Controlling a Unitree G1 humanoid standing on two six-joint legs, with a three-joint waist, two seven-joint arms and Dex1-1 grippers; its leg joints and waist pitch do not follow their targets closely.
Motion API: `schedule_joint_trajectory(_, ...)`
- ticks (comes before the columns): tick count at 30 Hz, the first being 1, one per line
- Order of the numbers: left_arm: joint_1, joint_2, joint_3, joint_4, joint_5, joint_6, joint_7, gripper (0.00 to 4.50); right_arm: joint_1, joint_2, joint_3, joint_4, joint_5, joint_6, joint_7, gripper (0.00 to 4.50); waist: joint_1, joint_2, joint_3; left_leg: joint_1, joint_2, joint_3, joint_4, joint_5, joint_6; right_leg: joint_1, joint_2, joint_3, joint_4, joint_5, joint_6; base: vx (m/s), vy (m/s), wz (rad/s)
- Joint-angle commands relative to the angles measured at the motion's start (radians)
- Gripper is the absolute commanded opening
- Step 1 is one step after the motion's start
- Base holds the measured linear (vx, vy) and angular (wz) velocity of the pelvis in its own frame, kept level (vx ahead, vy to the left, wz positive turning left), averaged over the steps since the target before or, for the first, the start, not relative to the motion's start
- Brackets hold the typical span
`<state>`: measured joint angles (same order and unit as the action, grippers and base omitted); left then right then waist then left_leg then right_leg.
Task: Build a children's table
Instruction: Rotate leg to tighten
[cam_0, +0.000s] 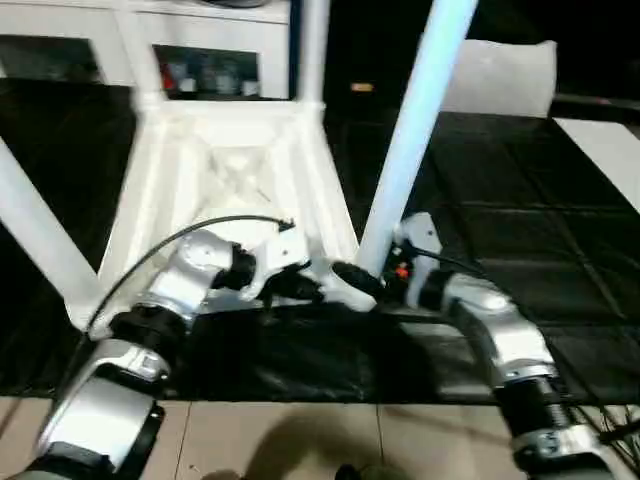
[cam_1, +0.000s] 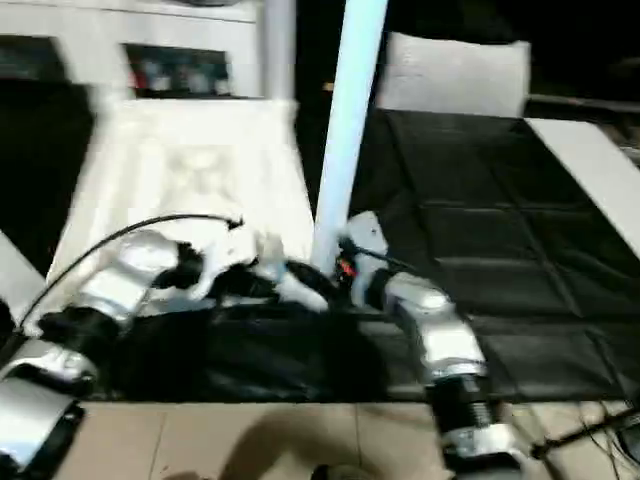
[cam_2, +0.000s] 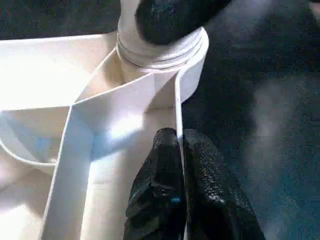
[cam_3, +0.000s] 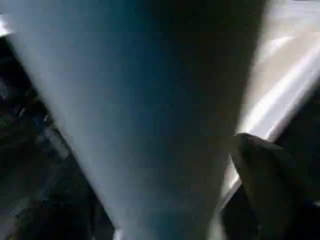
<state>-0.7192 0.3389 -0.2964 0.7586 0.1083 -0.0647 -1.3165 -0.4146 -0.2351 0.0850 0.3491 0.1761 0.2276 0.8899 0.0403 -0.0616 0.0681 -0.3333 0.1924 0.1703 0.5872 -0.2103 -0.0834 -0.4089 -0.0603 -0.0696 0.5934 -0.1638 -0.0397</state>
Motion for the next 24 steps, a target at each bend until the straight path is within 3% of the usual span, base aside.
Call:
schedule_joint_trajectory(1, -0.012, 0.006, -0.063, 0.002, 0.003, -0.062, -0.106, 0.0, 0.017, -0.058, 0.01, -0.013, 0.032, -0.024, 0.13, 3.96, -0.003, 0.011, -0.07, 0.0, 0.042, -0.002, -0.066, -0.133, 0.067, 0.062, -0.081, 0.058, -0.061, -0.195, -0.229, 0.0, 0.0, 0.0)
schedule_joint_trajectory(5, -0.02, 0.024, -0.08, 0.018, 0.006, -0.097, -0.162, 0.0, 0.018, -0.102, 0.024, -0.005, 0.059, -0.026, 0.238, 3.96, 0.005, 0.006, -0.072, -0.006, 0.04, -0.003, -0.064, -0.118, 0.079, 0.066, -0.084, 0.057, -0.06, -0.184, -0.23, 0.0, 0.0, 0.0)
schedule_joint_trajectory(6, -0.023, 0.029, -0.086, 0.02, 0.005, -0.106, -0.18, 0.0, 0.018, -0.117, 0.033, -0.004, 0.068, -0.024, 0.279, 3.7, 0.006, 0.002, -0.072, -0.006, 0.04, -0.002, -0.063, -0.117, 0.079, 0.066, -0.084, 0.056, -0.062, -0.204, -0.224, 0.0, 0.0, 0.0)
schedule_joint_trajectory(9, -0.025, 0.032, -0.093, 0.025, 0.003, -0.126, -0.212, 0.0, 0.017, -0.137, 0.047, -0.001, 0.079, -0.024, 0.34, 3.57, 0.016, 0.003, -0.071, -0.007, 0.042, 0.0, -0.062, -0.111, 0.075, 0.066, -0.083, 0.054, -0.063, -0.242, -0.208, 0.0, 0.0, 0.0)
schedule_joint_trajectory(18, -0.024, 0.033, -0.107, 0.025, -0.001, -0.157, -0.264, 0.0, 0.001, -0.145, 0.078, 0.02, 0.086, -0.041, 0.412, 2.76, 0.031, 0.0, -0.075, -0.007, 0.044, 0.001, -0.06, -0.094, 0.068, 0.063, -0.083, 0.052, -0.056, -0.22, -0.208, 0.0, 0.0, 0.0)
schedule_joint_trajectory(24, -0.025, 0.031, -0.106, 0.03, 0.002, -0.166, -0.272, 0.0, 0.002, -0.144, 0.088, 0.012, 0.095, -0.018, 0.44, 2.24, 0.039, -0.003, -0.075, -0.007, 0.043, 0.001, -0.06, -0.084, 0.066, 0.063, -0.082, 0.052, -0.058, -0.244, -0.188, 0.0, 0.0, 0.0)
